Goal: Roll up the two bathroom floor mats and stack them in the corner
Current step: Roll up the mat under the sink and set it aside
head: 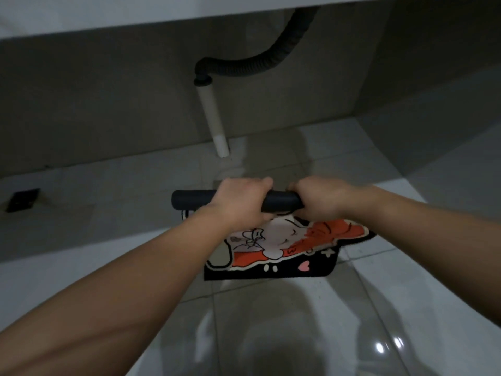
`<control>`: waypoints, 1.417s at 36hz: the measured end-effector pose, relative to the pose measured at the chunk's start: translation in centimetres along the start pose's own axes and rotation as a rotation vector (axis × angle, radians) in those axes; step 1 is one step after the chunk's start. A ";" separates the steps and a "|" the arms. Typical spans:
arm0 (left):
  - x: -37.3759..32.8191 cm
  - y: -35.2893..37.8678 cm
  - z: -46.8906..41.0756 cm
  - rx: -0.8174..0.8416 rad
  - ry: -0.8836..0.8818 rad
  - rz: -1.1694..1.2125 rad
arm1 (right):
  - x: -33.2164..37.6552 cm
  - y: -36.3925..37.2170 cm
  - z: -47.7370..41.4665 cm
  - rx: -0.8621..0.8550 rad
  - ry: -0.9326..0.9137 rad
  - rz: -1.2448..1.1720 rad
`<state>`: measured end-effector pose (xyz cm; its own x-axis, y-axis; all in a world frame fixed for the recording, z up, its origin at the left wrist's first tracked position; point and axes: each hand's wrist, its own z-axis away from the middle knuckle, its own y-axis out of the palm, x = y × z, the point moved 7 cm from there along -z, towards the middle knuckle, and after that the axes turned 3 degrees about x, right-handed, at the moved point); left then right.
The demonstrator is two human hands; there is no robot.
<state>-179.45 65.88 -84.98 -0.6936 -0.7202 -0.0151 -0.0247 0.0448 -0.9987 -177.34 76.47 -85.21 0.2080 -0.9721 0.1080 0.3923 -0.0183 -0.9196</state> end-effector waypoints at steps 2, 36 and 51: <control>0.6 0.3 -0.2 0.132 -0.023 0.044 | 0.9 -0.6 0.4 -0.132 -0.071 0.194; 2.8 2.4 0.3 0.471 -0.202 0.474 | 2.9 -1.3 1.2 -0.579 -0.306 0.525; 0.7 0.2 0.1 -0.079 -0.077 -0.093 | -0.8 -0.8 -1.2 0.010 0.072 -0.068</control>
<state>-179.85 65.34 -85.15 -0.6288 -0.7744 0.0708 -0.1451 0.0274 -0.9890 -178.90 77.00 -85.05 0.1161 -0.9830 0.1421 0.4119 -0.0826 -0.9075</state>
